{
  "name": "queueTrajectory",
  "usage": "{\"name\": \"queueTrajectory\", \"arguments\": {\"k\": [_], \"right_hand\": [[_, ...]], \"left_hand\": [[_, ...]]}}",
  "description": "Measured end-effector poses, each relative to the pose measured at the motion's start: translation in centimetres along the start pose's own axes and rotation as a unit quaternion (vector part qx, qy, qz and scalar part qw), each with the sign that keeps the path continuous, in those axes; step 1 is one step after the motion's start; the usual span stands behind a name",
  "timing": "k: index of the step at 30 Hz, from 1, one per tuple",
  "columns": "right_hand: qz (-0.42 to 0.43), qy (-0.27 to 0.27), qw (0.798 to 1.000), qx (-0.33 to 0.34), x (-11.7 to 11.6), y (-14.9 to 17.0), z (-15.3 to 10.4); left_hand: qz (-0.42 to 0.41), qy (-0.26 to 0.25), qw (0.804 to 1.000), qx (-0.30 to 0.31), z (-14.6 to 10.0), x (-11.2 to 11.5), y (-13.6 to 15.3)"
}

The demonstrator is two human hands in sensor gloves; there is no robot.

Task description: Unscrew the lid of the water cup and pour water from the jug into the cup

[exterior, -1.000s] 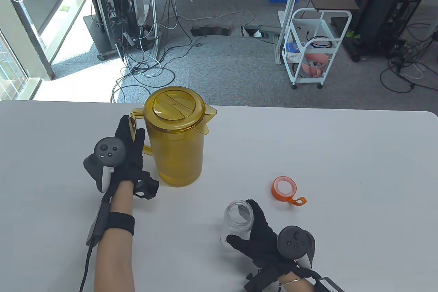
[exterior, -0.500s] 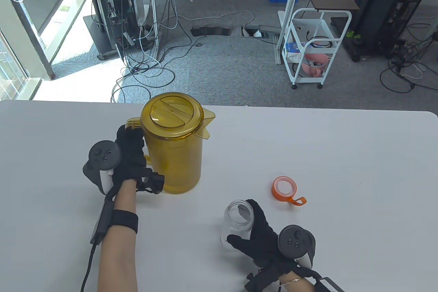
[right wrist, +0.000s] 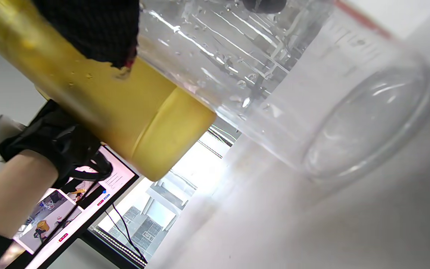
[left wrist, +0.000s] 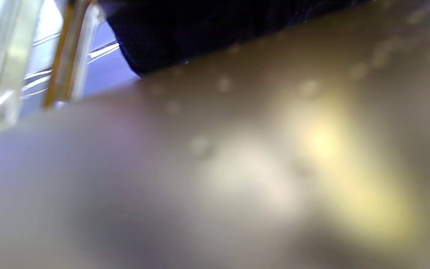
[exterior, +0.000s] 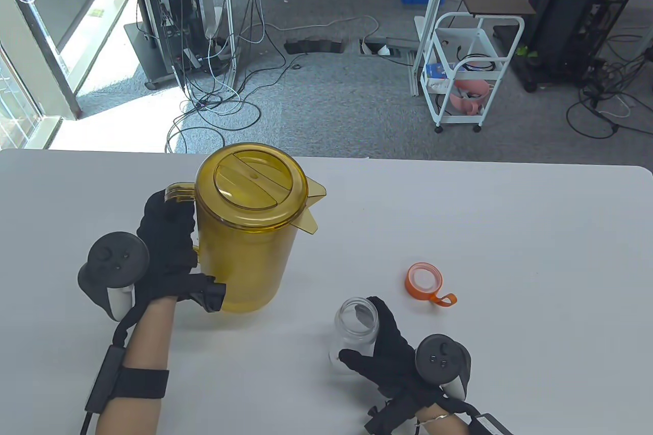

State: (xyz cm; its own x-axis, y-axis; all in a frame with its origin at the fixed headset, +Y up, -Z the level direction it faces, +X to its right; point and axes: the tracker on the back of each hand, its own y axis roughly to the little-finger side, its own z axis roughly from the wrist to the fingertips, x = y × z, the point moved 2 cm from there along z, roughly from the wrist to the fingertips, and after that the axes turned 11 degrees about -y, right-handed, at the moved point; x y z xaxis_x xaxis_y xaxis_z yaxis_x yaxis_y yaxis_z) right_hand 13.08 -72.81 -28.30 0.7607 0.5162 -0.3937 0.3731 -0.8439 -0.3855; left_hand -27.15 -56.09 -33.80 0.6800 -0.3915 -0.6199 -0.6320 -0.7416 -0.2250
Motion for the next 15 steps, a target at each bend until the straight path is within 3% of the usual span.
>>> {"name": "queueTrajectory", "arguments": {"k": [4,8,15], "right_hand": [[0.002,-0.001,1.0,0.001,0.0,0.0,0.0],[0.004,-0.002,1.0,0.002,0.0,0.0,0.0],[0.001,-0.001,1.0,0.005,0.0,0.0,-0.1]], "left_hand": [[0.042,0.023,0.998,0.049,-0.7,-2.1,-3.5],[0.077,0.047,0.993,0.072,-2.5,-3.1,-5.2],[0.149,0.078,0.979,0.114,-5.7,-2.4,-6.1]]}}
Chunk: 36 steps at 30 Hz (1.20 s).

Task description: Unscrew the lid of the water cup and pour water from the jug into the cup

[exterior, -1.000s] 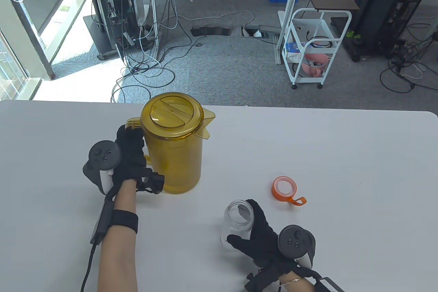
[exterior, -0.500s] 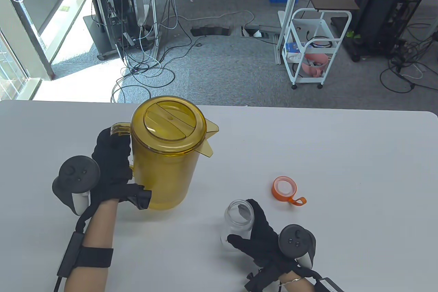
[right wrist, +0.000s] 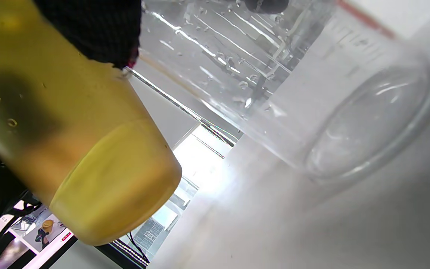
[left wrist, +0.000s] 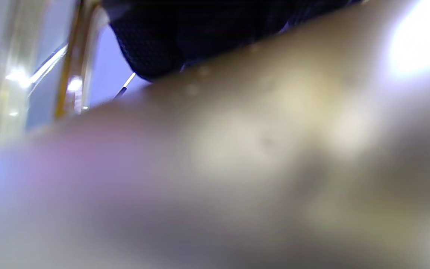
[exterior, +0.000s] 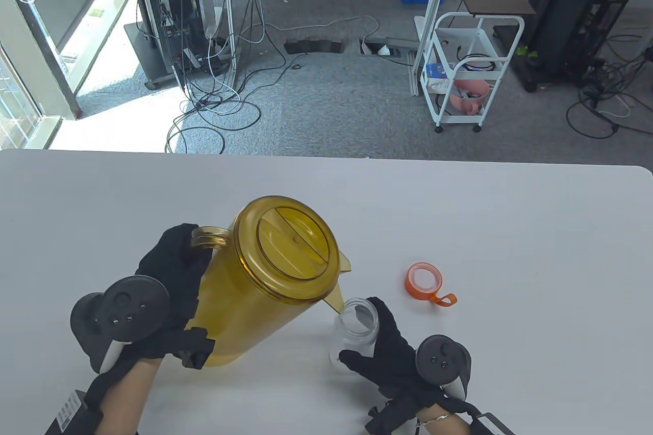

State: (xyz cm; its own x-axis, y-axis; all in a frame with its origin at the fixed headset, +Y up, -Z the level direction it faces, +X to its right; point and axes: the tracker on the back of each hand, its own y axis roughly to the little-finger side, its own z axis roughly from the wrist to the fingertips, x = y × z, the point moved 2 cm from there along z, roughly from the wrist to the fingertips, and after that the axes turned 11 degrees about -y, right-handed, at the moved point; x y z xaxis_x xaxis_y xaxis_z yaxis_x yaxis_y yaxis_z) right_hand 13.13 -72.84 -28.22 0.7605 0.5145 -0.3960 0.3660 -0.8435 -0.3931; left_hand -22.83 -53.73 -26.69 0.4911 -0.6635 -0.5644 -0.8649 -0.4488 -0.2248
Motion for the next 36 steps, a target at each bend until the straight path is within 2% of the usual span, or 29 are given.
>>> {"name": "queueTrajectory", "arguments": {"k": [10,26,36], "right_hand": [[-0.003,0.001,1.0,0.0,-0.1,0.0,0.0],[-0.006,0.002,1.0,0.0,-0.2,0.0,-0.1],[-0.007,0.003,1.0,0.0,-0.2,0.0,-0.1]], "left_hand": [[0.075,0.032,0.995,0.055,-1.5,1.4,-1.7],[0.125,0.045,0.985,0.109,-1.0,0.2,-4.9],[0.199,0.055,0.964,0.166,-0.2,-0.2,-7.5]]}}
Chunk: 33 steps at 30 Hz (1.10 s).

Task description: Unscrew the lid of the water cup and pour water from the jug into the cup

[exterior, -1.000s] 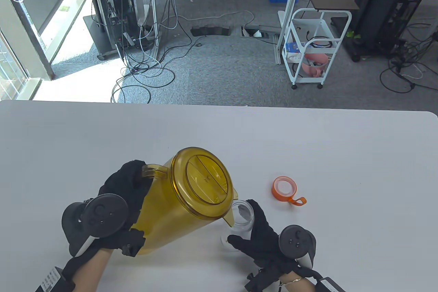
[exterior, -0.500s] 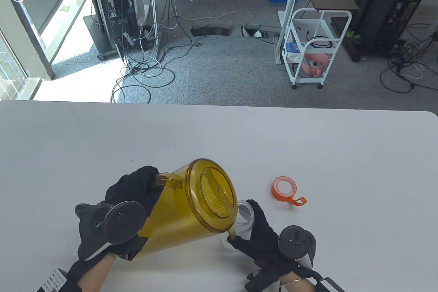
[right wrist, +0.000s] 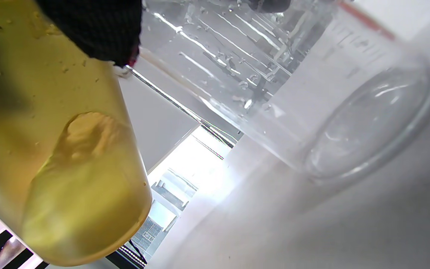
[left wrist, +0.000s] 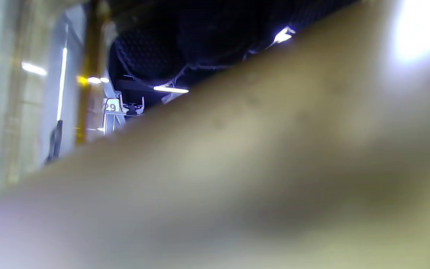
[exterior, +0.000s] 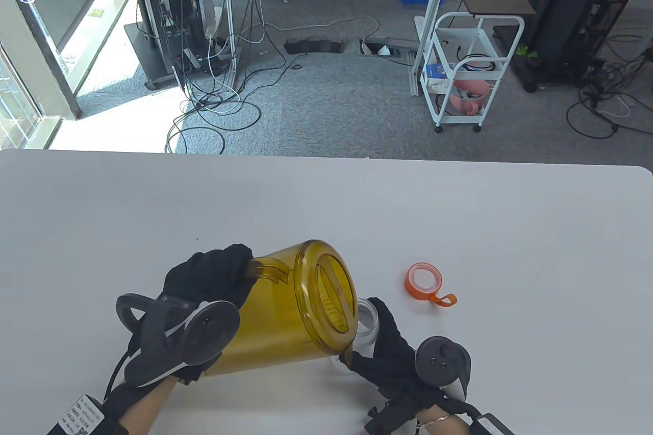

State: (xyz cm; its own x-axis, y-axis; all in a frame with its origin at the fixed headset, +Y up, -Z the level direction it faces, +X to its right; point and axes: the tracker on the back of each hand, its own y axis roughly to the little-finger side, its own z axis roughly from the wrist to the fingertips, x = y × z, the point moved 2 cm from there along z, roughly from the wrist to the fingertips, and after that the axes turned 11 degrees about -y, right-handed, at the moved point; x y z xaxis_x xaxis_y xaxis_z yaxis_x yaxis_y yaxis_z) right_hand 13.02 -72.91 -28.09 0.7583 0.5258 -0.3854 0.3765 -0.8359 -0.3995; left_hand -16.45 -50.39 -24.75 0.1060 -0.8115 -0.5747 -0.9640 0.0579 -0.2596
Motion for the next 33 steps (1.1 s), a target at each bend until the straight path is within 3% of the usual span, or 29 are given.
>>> {"name": "queueTrajectory", "arguments": {"k": [16,33], "right_hand": [[0.002,0.001,1.0,0.0,0.0,0.0,-0.1],[0.001,0.002,1.0,0.0,0.0,0.0,-0.1]], "left_hand": [[0.069,0.026,0.996,0.05,3.0,-1.9,-2.6],[0.104,0.057,0.99,0.078,5.1,-2.4,-4.4]]}}
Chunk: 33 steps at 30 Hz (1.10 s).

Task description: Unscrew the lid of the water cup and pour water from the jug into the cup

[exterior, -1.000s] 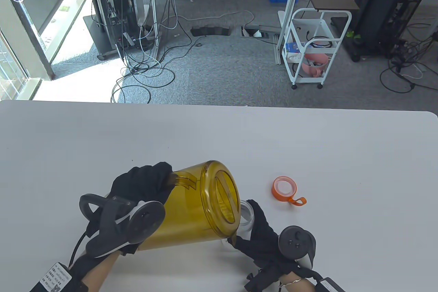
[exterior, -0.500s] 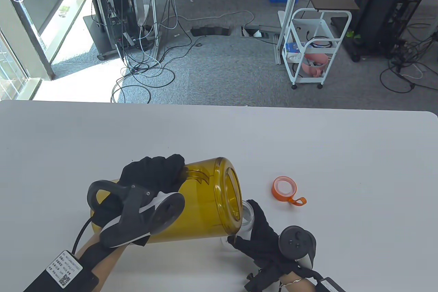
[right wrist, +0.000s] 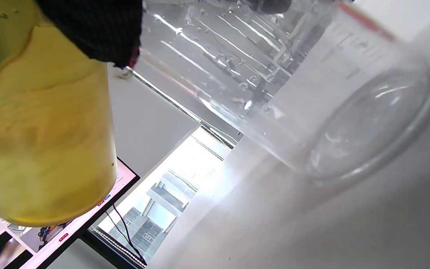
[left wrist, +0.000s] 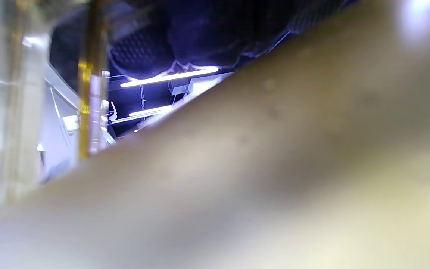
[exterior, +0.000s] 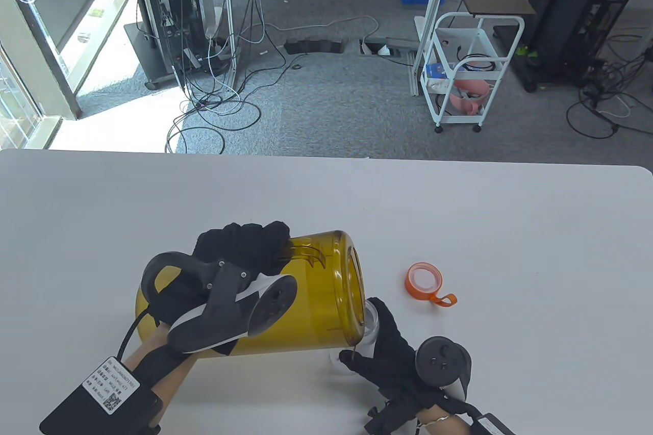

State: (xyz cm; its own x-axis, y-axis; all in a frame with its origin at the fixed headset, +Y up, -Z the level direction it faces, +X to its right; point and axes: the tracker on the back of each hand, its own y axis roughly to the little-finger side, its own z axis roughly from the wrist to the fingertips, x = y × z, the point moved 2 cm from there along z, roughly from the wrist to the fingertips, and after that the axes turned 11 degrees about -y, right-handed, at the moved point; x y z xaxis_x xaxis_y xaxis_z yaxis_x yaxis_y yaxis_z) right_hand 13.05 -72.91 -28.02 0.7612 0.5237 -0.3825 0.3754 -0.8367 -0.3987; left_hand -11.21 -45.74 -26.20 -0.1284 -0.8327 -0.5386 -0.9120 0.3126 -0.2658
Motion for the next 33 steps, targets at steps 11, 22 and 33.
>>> {"name": "queueTrajectory", "arguments": {"k": [11,22,33], "right_hand": [[0.0,-0.001,1.0,-0.001,0.0,0.0,0.0],[0.0,-0.001,1.0,-0.001,0.0,0.0,0.0],[0.002,0.001,1.0,-0.001,0.1,0.0,0.0]], "left_hand": [[0.014,0.023,1.0,0.014,1.1,-0.3,-0.4],[0.009,0.031,0.999,0.013,1.4,-0.1,-0.5],[0.008,0.033,0.999,0.021,1.6,0.0,-0.7]]}}
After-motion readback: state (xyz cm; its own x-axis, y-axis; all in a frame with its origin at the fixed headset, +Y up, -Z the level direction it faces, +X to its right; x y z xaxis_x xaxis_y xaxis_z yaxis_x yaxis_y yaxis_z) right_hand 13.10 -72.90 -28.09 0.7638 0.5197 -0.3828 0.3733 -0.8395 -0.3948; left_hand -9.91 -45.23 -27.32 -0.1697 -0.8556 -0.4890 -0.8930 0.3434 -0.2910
